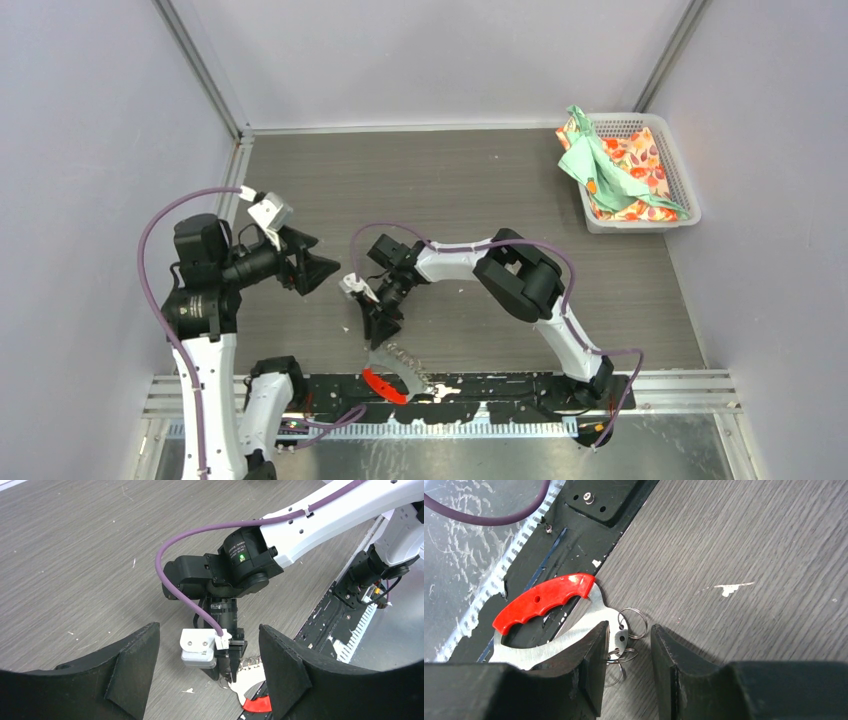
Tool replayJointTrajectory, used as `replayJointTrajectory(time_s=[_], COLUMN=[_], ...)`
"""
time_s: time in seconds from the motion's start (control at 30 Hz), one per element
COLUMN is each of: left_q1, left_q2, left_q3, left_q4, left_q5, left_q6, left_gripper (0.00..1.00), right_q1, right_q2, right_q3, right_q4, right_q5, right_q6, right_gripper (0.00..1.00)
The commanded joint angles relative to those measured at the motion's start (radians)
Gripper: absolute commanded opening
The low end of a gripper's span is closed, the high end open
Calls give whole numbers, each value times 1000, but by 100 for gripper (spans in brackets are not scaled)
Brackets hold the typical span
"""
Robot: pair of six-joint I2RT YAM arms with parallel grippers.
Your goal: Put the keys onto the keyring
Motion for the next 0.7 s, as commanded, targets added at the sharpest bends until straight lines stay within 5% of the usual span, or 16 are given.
replayJointTrajectory(time_s=[0.0,0.37,0.67], left_q1=[5,5,6], left_q2=[11,15,8], left_q3=[42,35,23], left_q4=[5,14,18], left_q5=[20,29,40], left_q6=[-2,1,1], left_gripper=[73,72,72], right_q1=[7,37,27], right_q2=[-25,-2,-31], right_q3=[23,28,29], right_q4=[-34,-2,0], right_q5=[6,51,79], right_q6=[-30,1,16], right_gripper=[42,35,1])
